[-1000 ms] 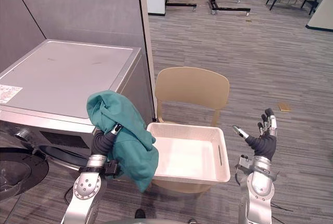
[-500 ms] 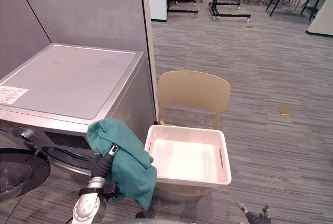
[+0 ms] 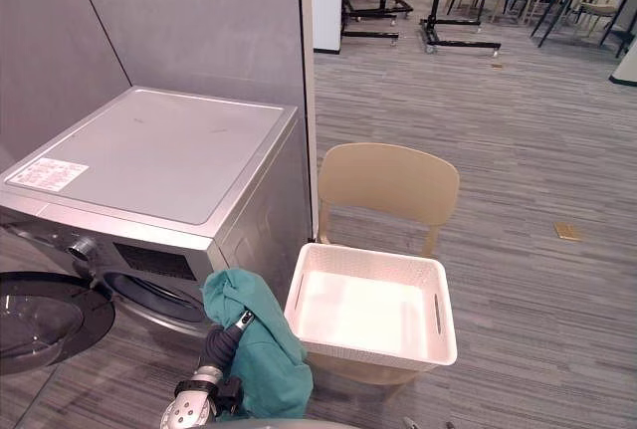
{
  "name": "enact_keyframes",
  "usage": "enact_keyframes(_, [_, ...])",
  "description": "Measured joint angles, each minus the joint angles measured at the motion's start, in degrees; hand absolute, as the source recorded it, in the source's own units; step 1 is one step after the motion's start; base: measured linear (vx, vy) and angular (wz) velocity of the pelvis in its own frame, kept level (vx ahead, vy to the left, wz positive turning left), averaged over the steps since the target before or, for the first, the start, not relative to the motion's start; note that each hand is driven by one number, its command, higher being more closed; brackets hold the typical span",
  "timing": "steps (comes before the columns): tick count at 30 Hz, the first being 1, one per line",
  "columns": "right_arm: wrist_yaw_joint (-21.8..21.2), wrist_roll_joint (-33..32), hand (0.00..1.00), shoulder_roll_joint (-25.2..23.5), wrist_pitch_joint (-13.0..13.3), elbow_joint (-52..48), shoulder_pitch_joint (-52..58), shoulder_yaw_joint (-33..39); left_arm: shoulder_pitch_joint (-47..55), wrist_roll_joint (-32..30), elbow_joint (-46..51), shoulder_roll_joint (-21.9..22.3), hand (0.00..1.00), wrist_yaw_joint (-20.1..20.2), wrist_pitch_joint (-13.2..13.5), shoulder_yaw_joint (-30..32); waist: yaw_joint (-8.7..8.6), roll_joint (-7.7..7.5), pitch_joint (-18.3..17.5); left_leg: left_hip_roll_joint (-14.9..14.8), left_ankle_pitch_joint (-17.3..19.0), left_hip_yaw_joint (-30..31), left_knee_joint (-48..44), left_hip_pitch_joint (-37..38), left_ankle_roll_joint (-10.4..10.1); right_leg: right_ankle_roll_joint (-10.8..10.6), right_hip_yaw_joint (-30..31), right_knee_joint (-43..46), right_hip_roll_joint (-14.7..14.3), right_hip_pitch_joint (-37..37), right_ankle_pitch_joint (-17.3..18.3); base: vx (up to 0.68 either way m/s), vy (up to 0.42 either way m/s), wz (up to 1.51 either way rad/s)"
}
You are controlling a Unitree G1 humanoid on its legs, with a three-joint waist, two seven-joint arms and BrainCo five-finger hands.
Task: Pick up the laundry basket with both hands and put the clothes into the washing machine.
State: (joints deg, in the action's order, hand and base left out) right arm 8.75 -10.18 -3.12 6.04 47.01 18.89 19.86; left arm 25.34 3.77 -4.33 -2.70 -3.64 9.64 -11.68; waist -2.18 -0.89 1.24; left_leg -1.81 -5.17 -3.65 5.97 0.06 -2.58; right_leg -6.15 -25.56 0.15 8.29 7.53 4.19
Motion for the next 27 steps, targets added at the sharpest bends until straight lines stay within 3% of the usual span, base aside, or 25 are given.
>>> enact_keyframes(3, [0.24, -0.81, 0.00, 1.15, -0.05, 1.71, -1.66, -1.33, -3.40, 0.05, 0.14, -0.83, 1.00, -0.68, -0.26, -0.24, 1.36, -1.14, 1.01, 0.77, -0.66, 3.31, -0.59, -3.62, 0.86, 0.05, -4.60, 6.19, 1.58, -3.04, 2.94, 0.04, -0.015, 0.85])
enact_keyframes(5, [1.18, -0.91, 0.00, 1.48, -0.03, 2.31, -3.50, -1.39, -6.19, 0.06, 0.46, -0.77, 1.00, -1.68, -0.26, -1.58, 1.00, -1.30, 1.43, -0.12, 2.17, -3.05, -2.87, -8.39, 4.87, 0.51, -10.25, 8.63, 3.39, -5.06, 3.46, 0.05, 0.013, 1.51])
enact_keyframes(6, [1.35, -0.93, 0.00, 1.62, -0.05, 3.80, -5.42, -1.36, -8.14, 0.07, 0.38, -0.68, 1.00, -1.88, -0.24, -1.66, 0.09, -2.42, 2.74, -2.16, 4.00, -10.67, -6.42, -10.82, 7.14, 0.89, -12.99, 9.03, 5.24, -5.62, 2.92, 0.11, 0.086, 1.47])
enact_keyframes(7, [1.35, -0.92, 0.00, 2.35, -0.06, 4.01, -7.20, -1.42, -9.47, 0.07, 0.26, 0.00, 1.00, -2.23, -0.30, -1.95, 0.01, -1.77, 4.07, -5.66, 4.59, -19.71, -11.36, -12.01, 8.38, 0.89, -15.53, 11.03, 6.45, -5.40, 2.89, 0.12, 0.119, 1.29])
enact_keyframes(9, [1.35, -0.75, 0.00, 3.33, -0.06, 3.90, -7.84, -1.34, -10.00, 0.06, -0.06, 0.89, 1.00, -2.88, -0.39, -2.93, -0.93, -1.16, 4.14, -9.81, 4.89, -27.67, -15.46, -11.28, 8.46, 0.90, -17.54, 14.07, 7.98, -4.41, 2.92, 0.15, 0.118, 0.96])
enact_keyframes(10, [1.85, -0.66, 0.00, 4.22, -0.26, 4.53, -7.77, 0.01, -11.46, 0.04, -0.59, 1.86, 1.00, -2.89, -0.37, -4.84, -2.16, -1.00, 4.23, -8.81, 4.33, -31.47, -18.07, -10.78, 9.40, 1.13, -19.80, 20.04, 10.94, -4.37, 3.04, 0.17, 0.198, 1.37])
enact_keyframes(11, [1.82, -0.47, 0.00, 4.28, -0.25, 5.27, -7.31, 1.65, -13.37, -0.07, -1.08, 2.64, 1.00, -3.10, -0.36, -5.72, -4.07, 0.53, 5.04, -8.28, 3.97, -30.14, -19.47, -11.66, 9.93, -1.83, -19.73, 22.22, 11.57, -5.94, 7.27, 0.13, 0.182, 1.31])
enact_keyframes(12, [1.71, -0.46, 0.00, 3.97, -0.23, 5.47, -6.93, 2.14, -14.72, -0.28, -1.40, 2.98, 1.00, -3.31, -0.32, -5.80, -4.51, -0.54, 4.48, -7.67, 3.93, -29.29, -19.69, -12.20, 9.95, -0.81, -19.45, 17.76, 11.40, -6.29, 6.97, 0.02, 0.050, 1.03])
enact_keyframes(13, [1.86, -0.46, 0.00, 3.50, -0.42, 5.18, -6.47, 1.72, -17.74, -0.66, -2.60, 2.84, 1.00, -4.22, 0.44, -6.33, -4.64, -1.87, 4.82, -10.15, 11.11, -31.17, -28.47, -14.96, 12.06, -1.43, -20.07, 14.92, 13.23, -6.63, -0.39, 0.02, 0.014, 0.53])
enact_keyframes(14, [2.31, -0.44, 0.00, 4.20, -0.83, 5.32, -6.21, 1.45, -19.96, -0.81, -4.80, 3.05, 1.00, -4.25, 0.43, -8.09, -4.49, -0.20, 4.72, -15.34, 15.28, -32.48, -36.28, -16.54, 11.67, -1.24, -21.67, 16.41, 13.23, -6.71, -0.53, 0.06, 0.121, 0.25])
enact_keyframes(15, [2.42, -0.45, 0.00, 5.02, -1.19, 5.74, -6.00, 1.64, -21.44, -1.12, -6.39, 2.92, 1.00, -4.06, 0.35, -10.42, -4.45, 0.44, 4.52, -18.47, 17.26, -32.24, -41.05, -17.26, 8.57, -1.83, -22.35, 16.67, 14.06, -6.00, -0.77, 0.07, 0.273, 0.09])
enact_keyframes(16, [2.46, -0.43, 0.00, 6.29, -1.47, 5.54, -4.89, 1.53, -22.07, -1.15, -7.03, 3.27, 1.00, -3.83, 0.32, -13.12, -4.77, 1.61, 4.05, -21.05, 18.02, -30.64, -42.76, -17.17, 5.38, -4.01, -23.06, 15.64, 14.77, -4.64, -1.92, 0.13, 0.443, 0.17])
enact_keyframes(17, [2.56, -0.42, 0.00, 7.20, -1.58, 5.59, -4.37, 1.66, -22.13, -1.22, -7.01, 4.23, 1.00, -3.22, 0.68, -15.45, -4.69, 2.78, 3.38, -20.75, 19.50, -28.39, -40.96, -17.45, -0.60, -6.28, -23.00, 15.16, 15.97, -4.41, -3.39, 0.11, 0.441, 0.25])
enact_keyframes(19, [2.50, -0.38, 0.00, 6.07, -2.07, 5.93, -5.34, 2.11, -23.06, -1.79, -7.00, 3.00, 1.00, -2.55, 0.93, -16.36, -4.63, 1.85, 3.30, -18.26, 22.19, -29.31, -44.31, -19.30, 1.90, -6.11, -22.96, 13.47, 18.54, -5.17, -6.90, 0.15, 0.469, 0.18])
enact_keyframes(20, [2.35, -0.05, 0.00, 4.47, -2.07, 6.04, -5.66, 1.77, -22.85, -1.81, -7.02, 1.41, 1.00, -2.56, 0.93, -16.06, -3.59, 1.19, 3.38, -18.16, 23.62, -29.64, -47.58, -21.44, 4.15, -5.94, -22.95, 12.44, 19.32, -6.00, -9.73, 0.14, 0.408, 0.03])
enact_keyframes(21, [2.33, 0.11, 0.00, 3.85, -2.10, 6.11, -5.77, 1.46, -22.68, -1.85, -7.02, 0.58, 1.00, -2.58, 0.93, -15.48, -3.19, 0.88, 3.62, -18.12, 24.25, -29.97, -48.77, -21.94, 5.17, -5.87, -22.88, 12.58, 19.88, -6.35, -11.00, 0.10, 0.358, 0.02])
enact_keyframes(22, [2.33, 0.09, 0.00, 3.53, -2.12, 5.95, -5.86, 0.88, -21.99, -1.85, -7.02, -1.08, 1.00, -2.84, 0.93, -14.53, -3.13, 0.65, 3.95, -17.06, 25.30, -30.47, -49.43, -22.14, 6.72, -2.25, -20.80, 14.51, 21.24, -7.40, -11.96, 0.08, 0.350, 0.19])
enact_keyframes(23, [2.27, 0.10, 0.00, 3.86, -2.03, 5.38, -5.94, 0.40, -21.42, -1.84, -7.02, -2.72, 1.00, -2.79, 0.92, -14.51, -3.27, 1.08, 4.31, -15.47, 26.50, -29.92, -47.51, -21.35, 7.28, 2.68, -12.07, 18.70, 20.63, -10.44, -6.84, 0.07, 0.408, 0.30])
enact_keyframes(24, [2.17, 0.09, 0.00, 3.94, -1.94, 5.19, -6.01, -0.08, -21.26, -1.83, -7.04, -3.32, 1.00, -2.74, 0.89, -14.56, -3.51, 1.22, 4.45, -14.42, 26.76, -29.39, -45.87, -20.63, 7.23, 2.26, -7.01, 20.61, 19.13, -11.51, -3.73, 0.04, 0.379, 0.51])
enact_keyframes(25, [2.03, 0.08, 0.00, 3.84, -1.92, 4.79, -6.04, -1.03, -21.39, -1.82, -7.09, -3.92, 1.00, -2.64, 0.86, -14.79, -3.58, 0.96, 5.47, -11.65, 26.80, -28.37, -41.80, -17.82, 7.18, 0.91, 0.45, 23.81, 15.54, -12.10, 2.10, 0.01, 0.304, 0.68])
enact_keyframes(26, [1.47, 0.07, 0.00, 3.84, -1.92, 4.67, -5.87, -1.82, -21.27, -1.82, -7.08, -3.99, 1.00, -2.57, 0.87, -15.18, -3.58, 0.70, 6.44, -8.70, 26.42, -27.08, -38.16, -14.76, 6.94, 1.46, 4.52, 27.44, 11.92, -12.35, 7.48, 0.01, 0.204, 0.68])
enact_keyframes(27, [1.08, 0.06, 0.00, 3.87, -1.93, 4.68, -5.77, -1.88, -21.08, -1.83, -7.08, -3.96, 1.00, -2.49, 0.88, -15.42, -3.57, 0.55, 6.45, -7.44, 26.43, -26.44, -36.88, -13.66, 7.03, 1.97, 5.78, 29.15, 10.49, -13.03, 9.53, 0.00, 0.113, 0.56])
